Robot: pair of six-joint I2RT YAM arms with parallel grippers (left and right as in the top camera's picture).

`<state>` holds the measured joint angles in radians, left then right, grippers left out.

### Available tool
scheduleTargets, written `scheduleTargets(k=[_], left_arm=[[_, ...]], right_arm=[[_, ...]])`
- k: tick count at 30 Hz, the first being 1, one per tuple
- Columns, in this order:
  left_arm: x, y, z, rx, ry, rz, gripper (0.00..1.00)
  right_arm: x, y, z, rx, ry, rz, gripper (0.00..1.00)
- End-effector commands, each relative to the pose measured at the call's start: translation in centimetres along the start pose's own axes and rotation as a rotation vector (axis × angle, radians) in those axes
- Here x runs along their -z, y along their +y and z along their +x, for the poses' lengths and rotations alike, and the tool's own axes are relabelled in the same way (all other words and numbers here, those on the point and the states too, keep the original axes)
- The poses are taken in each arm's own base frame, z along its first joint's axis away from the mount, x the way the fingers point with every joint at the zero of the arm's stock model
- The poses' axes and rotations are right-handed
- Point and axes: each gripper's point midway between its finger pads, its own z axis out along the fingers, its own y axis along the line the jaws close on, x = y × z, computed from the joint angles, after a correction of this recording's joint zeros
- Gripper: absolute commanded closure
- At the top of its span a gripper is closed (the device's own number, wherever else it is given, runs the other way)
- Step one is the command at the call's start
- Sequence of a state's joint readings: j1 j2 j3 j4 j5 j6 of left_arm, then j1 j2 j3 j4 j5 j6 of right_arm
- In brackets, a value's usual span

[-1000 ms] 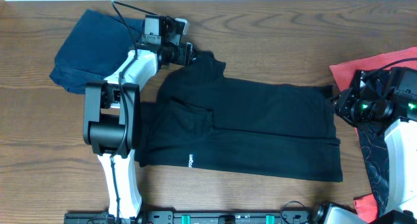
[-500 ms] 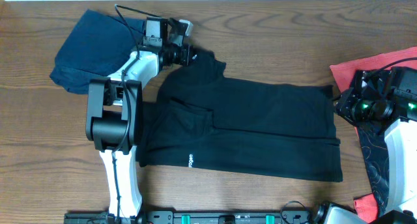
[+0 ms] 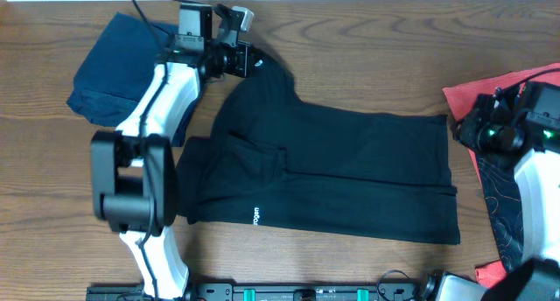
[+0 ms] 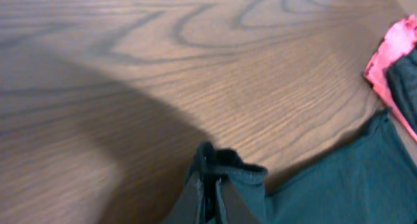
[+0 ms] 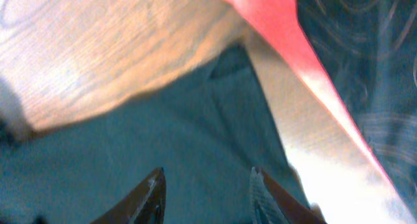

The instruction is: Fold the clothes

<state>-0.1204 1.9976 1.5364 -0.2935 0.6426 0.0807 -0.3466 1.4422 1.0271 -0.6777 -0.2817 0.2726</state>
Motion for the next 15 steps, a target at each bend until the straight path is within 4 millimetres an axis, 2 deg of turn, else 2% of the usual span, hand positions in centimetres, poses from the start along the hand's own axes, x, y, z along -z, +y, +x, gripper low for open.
scheduleTargets(k=[1, 8, 11, 15], left_arm=[[1.9, 0.7, -0.8, -0.075, 0.002, -0.099, 0.94], [3.1, 0.9, 1.0, -0.050, 0.082, -0.145, 0.94], [3.1, 0.9, 1.4, -0.041, 0.097, -0.144, 0.94], [3.1, 0.8, 1.5, -0.038, 0.101, -0.144, 0.94]], right_arm=[[-2.7, -0.7, -0.5, -0.025, 0.016, 0.019, 0.59], [-8.5, -1.7, -3.4, 0.025, -0.051, 0.004, 0.60], [-10.3, -2.2, -3.5, 0.032, -0.052, 0.003, 0.60], [-13.0, -3.2, -2.7, 0.023, -0.019, 0.011, 0.60]])
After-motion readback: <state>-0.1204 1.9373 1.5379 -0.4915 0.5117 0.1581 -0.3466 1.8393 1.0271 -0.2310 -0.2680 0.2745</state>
